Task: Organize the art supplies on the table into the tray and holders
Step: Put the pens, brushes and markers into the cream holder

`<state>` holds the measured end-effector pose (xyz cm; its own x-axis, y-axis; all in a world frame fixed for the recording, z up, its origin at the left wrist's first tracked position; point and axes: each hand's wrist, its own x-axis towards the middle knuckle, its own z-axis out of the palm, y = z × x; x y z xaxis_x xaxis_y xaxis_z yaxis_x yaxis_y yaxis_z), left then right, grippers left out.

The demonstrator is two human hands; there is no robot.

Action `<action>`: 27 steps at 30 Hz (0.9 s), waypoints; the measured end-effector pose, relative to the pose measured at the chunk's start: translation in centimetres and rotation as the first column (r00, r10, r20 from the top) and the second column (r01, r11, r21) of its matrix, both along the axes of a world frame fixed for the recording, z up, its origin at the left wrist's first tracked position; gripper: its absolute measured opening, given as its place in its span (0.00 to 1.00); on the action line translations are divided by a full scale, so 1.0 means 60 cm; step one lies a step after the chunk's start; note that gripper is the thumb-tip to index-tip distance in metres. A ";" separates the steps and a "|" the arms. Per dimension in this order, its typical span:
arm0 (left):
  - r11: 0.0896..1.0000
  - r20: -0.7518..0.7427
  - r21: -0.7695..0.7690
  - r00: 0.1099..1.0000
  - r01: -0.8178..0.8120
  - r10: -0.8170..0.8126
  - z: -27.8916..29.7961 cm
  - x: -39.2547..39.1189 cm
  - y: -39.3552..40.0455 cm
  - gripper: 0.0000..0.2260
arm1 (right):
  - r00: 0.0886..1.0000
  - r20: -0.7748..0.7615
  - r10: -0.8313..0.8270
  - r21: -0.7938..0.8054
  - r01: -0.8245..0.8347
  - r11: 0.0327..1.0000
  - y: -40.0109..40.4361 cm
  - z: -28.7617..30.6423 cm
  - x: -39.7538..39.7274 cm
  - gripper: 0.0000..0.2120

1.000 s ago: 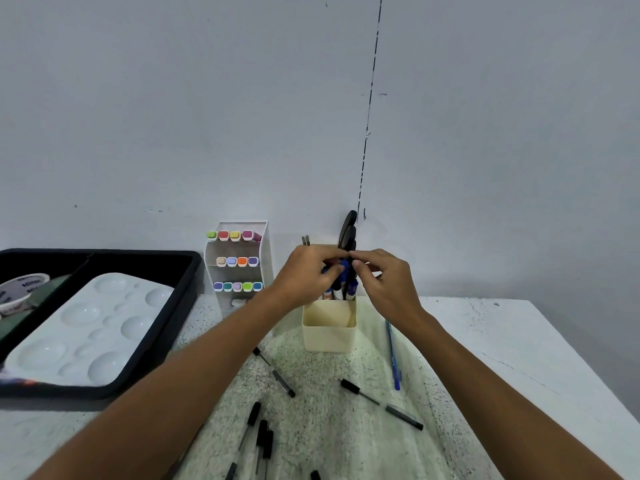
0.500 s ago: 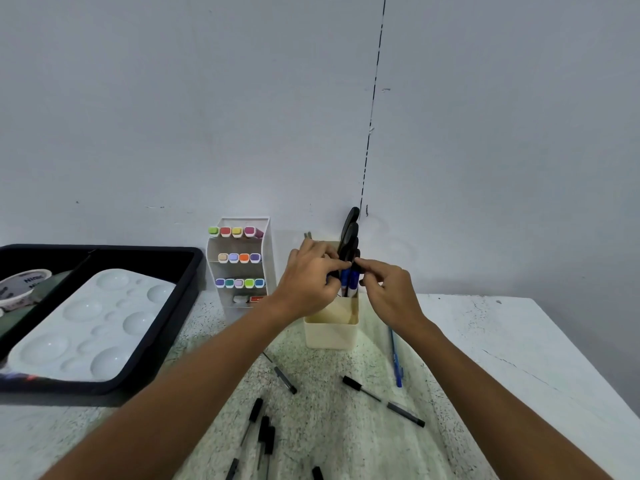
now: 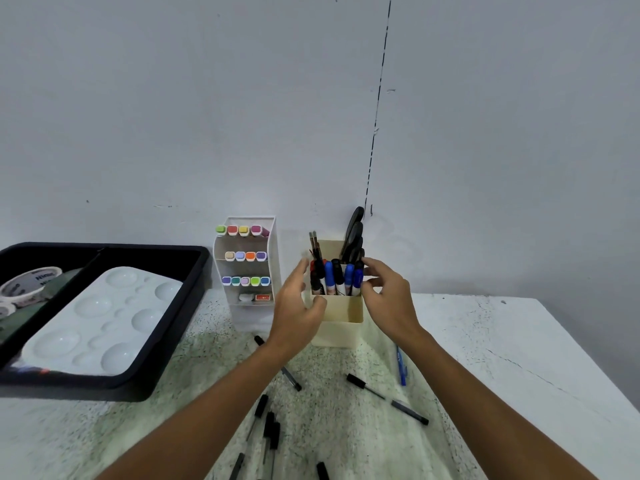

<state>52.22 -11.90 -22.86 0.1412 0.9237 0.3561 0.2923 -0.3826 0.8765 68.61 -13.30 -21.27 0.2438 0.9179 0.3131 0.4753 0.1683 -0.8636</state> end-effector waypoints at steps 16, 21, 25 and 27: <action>0.997 -0.711 0.077 0.701 -0.004 0.058 -0.148 -0.146 -0.051 0.37 | 0.869 0.478 0.128 -0.295 0.021 0.955 -0.098 -0.136 0.070 0.25; 0.991 -0.741 -0.112 0.659 0.070 -0.130 -0.146 -0.162 -0.079 0.52 | 0.719 0.666 0.199 -0.299 0.013 0.954 -0.138 -0.176 0.023 0.32; 0.978 -0.718 -0.090 0.669 0.188 -0.194 -0.149 -0.160 -0.126 0.45 | 0.703 0.703 0.107 -0.060 -0.092 0.994 -0.185 -0.189 -0.015 0.23; 0.965 -0.619 -0.116 0.743 0.234 -0.254 -0.148 -0.164 -0.140 0.40 | 0.713 0.689 0.128 -0.031 -0.147 0.989 -0.201 -0.185 -0.029 0.21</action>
<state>42.39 -20.32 -31.75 0.5443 0.8349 0.0820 0.6775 -0.4952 0.5439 66.90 -25.33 -32.39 -0.1759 0.9138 0.3660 0.9059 0.2958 -0.3030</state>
